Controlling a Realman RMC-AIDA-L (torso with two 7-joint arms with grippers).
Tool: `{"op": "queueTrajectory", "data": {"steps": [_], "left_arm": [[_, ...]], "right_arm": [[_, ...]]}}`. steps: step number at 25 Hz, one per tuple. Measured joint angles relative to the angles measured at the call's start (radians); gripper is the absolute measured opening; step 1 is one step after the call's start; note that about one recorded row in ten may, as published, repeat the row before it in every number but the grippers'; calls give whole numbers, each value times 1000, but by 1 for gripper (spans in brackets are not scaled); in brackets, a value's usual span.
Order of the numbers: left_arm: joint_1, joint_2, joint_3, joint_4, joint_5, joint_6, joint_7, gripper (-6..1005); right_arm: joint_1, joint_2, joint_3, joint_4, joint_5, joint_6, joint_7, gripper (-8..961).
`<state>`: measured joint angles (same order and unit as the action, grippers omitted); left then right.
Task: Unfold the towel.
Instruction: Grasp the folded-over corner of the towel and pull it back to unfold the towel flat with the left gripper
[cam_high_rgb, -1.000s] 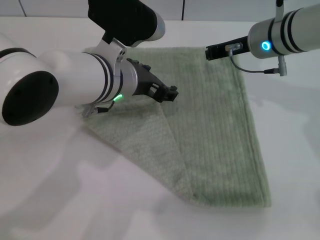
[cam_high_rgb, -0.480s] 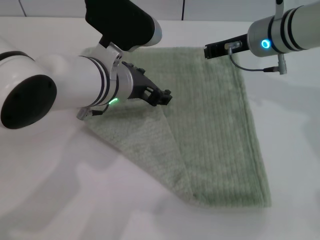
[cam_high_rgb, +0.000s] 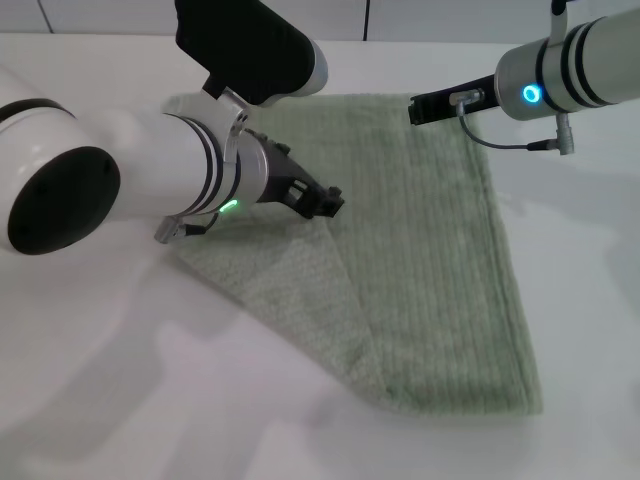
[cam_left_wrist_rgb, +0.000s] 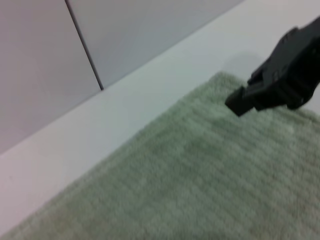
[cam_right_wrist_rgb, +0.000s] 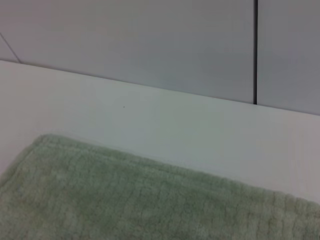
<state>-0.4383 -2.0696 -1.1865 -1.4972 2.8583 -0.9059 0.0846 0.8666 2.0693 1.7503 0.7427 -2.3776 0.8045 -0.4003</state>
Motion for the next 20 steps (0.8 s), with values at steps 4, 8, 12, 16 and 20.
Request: {"op": "queueTrajectory", "data": {"steps": [4,8,12,16,20], "left_arm": [[-19,-1,1,16,-5,-46,-7,796],[-24,-1,13,36,-18,-45,-17,796],[-28,-1,17,49,-23,-38,-18,797],[-64,-3,25,126,-38,3,-28,797],[-76,-3,27,151,-49,17,-28,797]], "right_arm": [[0,0,0,2,0,1,0,-2],[6,1,-6,3,0,1,1,-2],[9,3,-24,0,1,1,1,-2],[8,3,-25,-1,1,1,2,-2],[4,3,-25,-3,1,1,2,-2]]}}
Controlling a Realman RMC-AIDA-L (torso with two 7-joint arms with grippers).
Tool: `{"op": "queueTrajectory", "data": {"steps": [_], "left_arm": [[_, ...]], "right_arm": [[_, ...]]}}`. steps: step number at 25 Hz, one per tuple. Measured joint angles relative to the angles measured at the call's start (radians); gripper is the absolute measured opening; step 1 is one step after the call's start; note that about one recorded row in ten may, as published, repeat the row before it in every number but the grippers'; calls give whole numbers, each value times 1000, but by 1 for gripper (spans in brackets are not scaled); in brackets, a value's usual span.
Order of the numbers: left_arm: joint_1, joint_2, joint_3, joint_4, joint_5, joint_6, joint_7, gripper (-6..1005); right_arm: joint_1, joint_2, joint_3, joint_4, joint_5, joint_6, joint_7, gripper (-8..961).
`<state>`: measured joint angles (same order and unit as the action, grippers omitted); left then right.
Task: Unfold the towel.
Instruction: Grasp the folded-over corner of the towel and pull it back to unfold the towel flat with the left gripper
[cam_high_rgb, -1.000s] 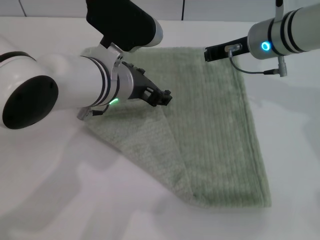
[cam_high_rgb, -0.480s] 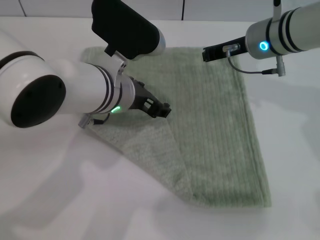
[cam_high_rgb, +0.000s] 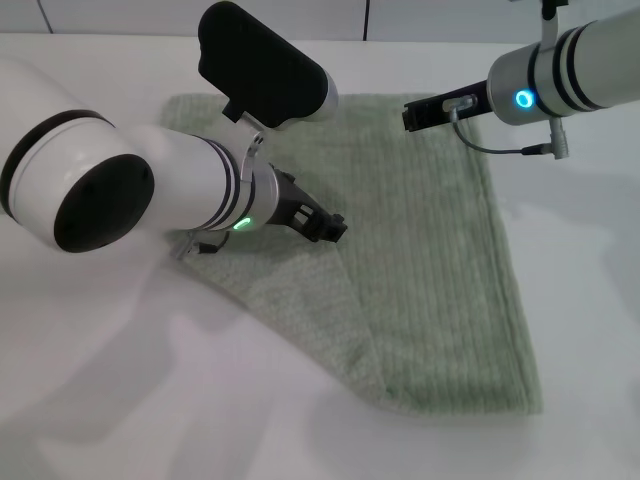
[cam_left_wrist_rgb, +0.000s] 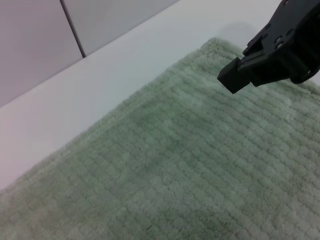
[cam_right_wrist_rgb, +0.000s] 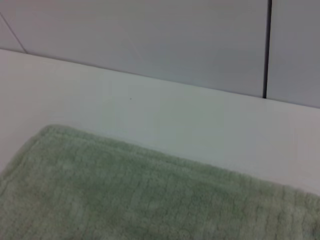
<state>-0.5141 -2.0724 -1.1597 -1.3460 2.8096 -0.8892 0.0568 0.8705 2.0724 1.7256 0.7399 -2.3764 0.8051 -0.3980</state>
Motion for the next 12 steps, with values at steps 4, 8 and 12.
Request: {"op": "queueTrajectory", "data": {"steps": [4,8,12], "left_arm": [[-15,0,0,34,-8,14,-1,797],[-23,0,0,48,-9,15,-7,796],[-26,0,1,48,-9,15,-11,796]], "right_arm": [[-2,0,0,-5,1,0,1,-1],[0,0,-10,-8,4,1,3,-1],[5,1,-13,-23,1,2,4,-1]]}}
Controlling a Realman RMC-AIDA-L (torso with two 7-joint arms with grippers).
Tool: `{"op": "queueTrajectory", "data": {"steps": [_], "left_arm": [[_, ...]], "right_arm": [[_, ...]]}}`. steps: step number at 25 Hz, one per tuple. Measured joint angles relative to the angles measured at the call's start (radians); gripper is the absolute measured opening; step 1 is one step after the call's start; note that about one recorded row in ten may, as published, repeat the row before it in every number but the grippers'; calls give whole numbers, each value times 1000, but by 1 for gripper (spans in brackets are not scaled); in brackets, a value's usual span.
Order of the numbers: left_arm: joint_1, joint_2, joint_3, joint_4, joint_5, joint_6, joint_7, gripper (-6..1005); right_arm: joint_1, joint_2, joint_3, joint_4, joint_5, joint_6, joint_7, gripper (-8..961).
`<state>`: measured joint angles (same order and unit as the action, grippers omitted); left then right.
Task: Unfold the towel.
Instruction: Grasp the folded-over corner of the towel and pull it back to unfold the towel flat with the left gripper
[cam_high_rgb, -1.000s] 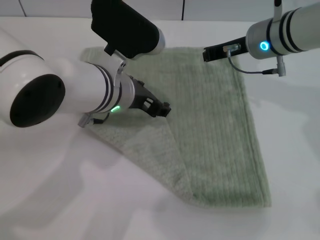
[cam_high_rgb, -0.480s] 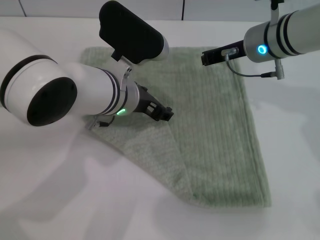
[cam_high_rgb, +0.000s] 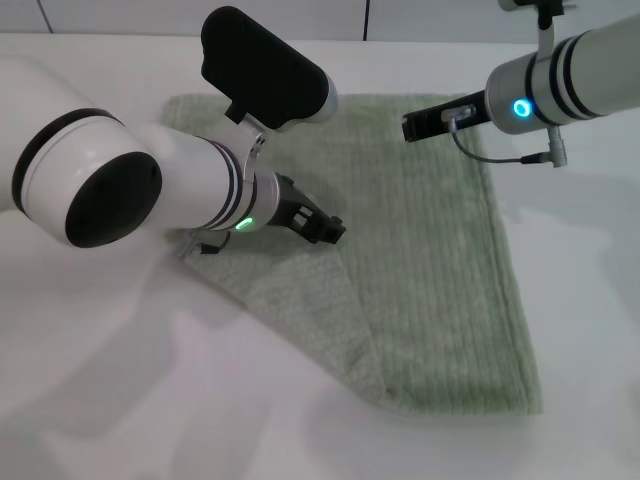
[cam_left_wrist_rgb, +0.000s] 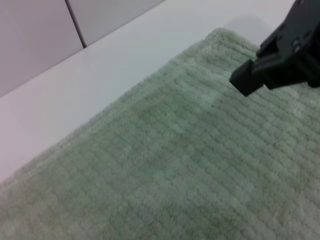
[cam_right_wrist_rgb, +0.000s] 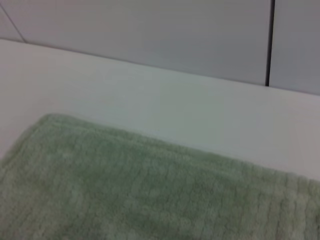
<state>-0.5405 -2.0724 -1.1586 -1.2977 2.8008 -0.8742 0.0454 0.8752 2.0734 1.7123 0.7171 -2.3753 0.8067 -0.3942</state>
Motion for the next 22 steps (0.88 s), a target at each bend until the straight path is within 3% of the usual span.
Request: {"op": "queueTrajectory", "data": {"steps": [7,22], "left_arm": [[13,3,-24,-34,17,28,-1,796],[42,3,-33,-86,54,27,-15,797]], "right_arm": [[-29,-3,10,80,-2,3,0,-1],[-44,-3,10,102,-33,16,-1,-2]]}}
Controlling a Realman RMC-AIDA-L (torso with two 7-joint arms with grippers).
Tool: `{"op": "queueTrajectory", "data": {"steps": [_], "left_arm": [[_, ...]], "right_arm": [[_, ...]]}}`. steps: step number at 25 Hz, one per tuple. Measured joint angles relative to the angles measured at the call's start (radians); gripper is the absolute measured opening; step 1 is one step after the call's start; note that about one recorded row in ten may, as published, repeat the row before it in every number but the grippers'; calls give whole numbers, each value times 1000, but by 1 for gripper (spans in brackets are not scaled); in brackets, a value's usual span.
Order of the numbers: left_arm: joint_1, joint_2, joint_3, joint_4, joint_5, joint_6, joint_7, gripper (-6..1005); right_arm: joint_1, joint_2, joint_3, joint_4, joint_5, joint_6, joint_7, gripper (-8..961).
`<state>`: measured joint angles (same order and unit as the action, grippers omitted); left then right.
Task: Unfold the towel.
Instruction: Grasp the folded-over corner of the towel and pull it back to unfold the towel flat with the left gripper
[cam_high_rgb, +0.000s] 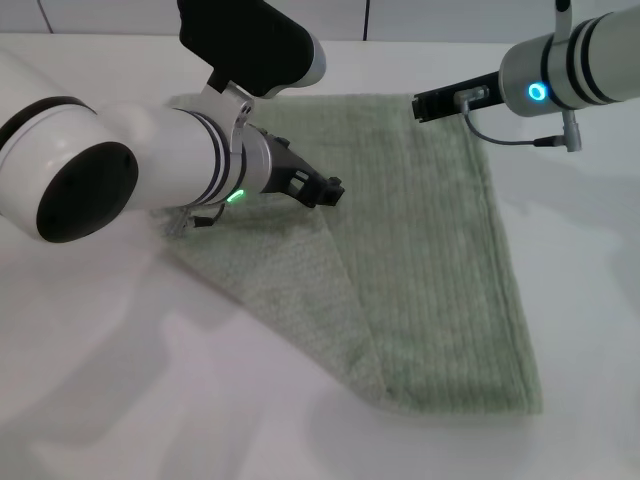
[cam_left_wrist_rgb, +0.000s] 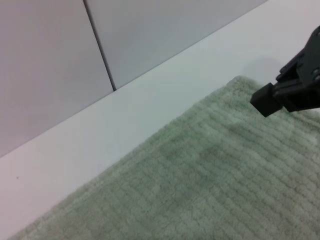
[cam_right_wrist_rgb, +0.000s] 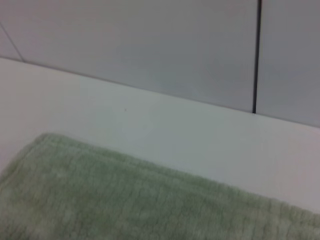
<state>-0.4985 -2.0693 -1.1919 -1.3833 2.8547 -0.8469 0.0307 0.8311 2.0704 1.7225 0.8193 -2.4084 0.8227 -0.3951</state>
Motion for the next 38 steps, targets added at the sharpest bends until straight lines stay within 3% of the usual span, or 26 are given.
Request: {"op": "queueTrajectory", "data": {"steps": [12,38], "left_arm": [[6,0,-3,-15,24,4,0,797],[16,1,-15,-40,32,-2,1,797]], "right_arm": [[-52,0,4,105,0,33,0,-2],[-68,2,9,112,-11,38,-4,-2]]}}
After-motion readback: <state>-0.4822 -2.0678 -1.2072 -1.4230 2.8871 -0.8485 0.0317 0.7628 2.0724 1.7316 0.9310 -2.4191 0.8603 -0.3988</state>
